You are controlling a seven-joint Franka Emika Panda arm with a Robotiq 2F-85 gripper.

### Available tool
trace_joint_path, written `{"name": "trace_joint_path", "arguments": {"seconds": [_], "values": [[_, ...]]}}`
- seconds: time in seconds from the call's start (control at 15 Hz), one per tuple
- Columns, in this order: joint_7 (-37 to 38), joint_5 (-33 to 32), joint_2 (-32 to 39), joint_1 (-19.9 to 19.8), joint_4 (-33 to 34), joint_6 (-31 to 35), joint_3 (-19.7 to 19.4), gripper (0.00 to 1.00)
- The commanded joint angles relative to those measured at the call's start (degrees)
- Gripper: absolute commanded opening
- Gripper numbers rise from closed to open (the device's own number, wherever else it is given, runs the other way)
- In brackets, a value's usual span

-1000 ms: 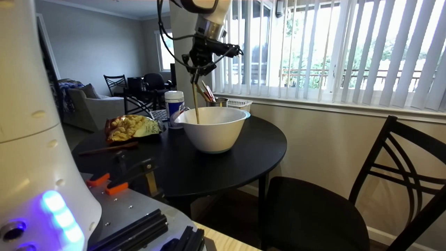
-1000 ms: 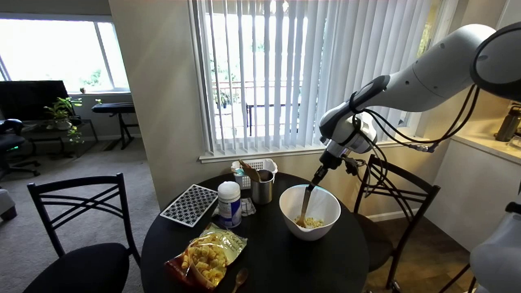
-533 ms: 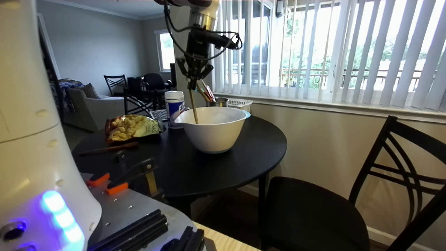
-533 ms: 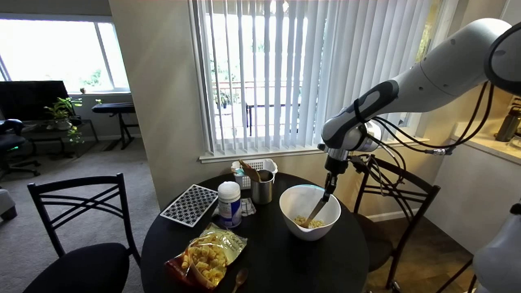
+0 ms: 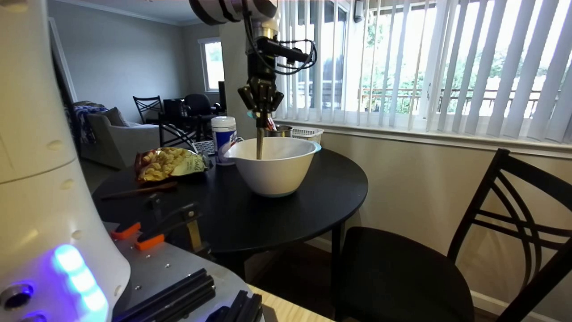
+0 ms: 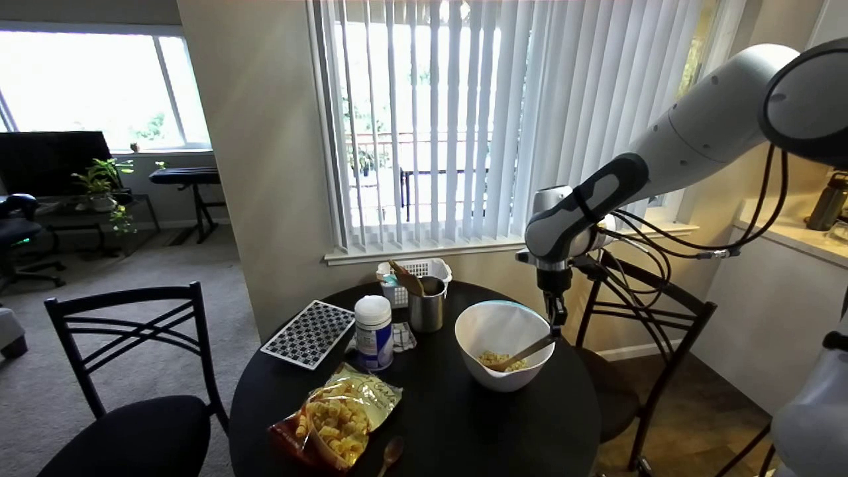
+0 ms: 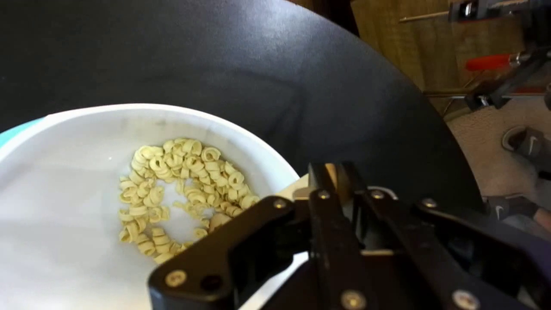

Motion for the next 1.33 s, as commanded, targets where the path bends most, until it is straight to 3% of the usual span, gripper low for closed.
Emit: {"name": "trace_joint_path", "arguments": {"seconds": [0.0, 0.07, 0.13, 0.33, 0.4, 0.6, 1.27], "values": [[4.45, -4.55, 1.10, 1.07, 0.63, -2.72, -0.71, 0.19], [5.44, -4.99, 1.38, 1.12, 0.66, -3.34, -0.67, 0.31], [5.87, -5.10, 1.63, 1.13, 0.73, -3.82, -0.58, 0.32], [4.17, -3.33, 1.66, 0.60, 0.26, -2.89, -0.30, 0.50], [4.22, -3.34, 1.84, 0.60, 0.30, -2.95, -0.27, 0.30], [4.21, -3.34, 1.92, 0.58, 0.32, -2.94, -0.29, 0.49], [4.21, -3.34, 1.92, 0.58, 0.34, -2.93, -0.29, 0.50]]}}
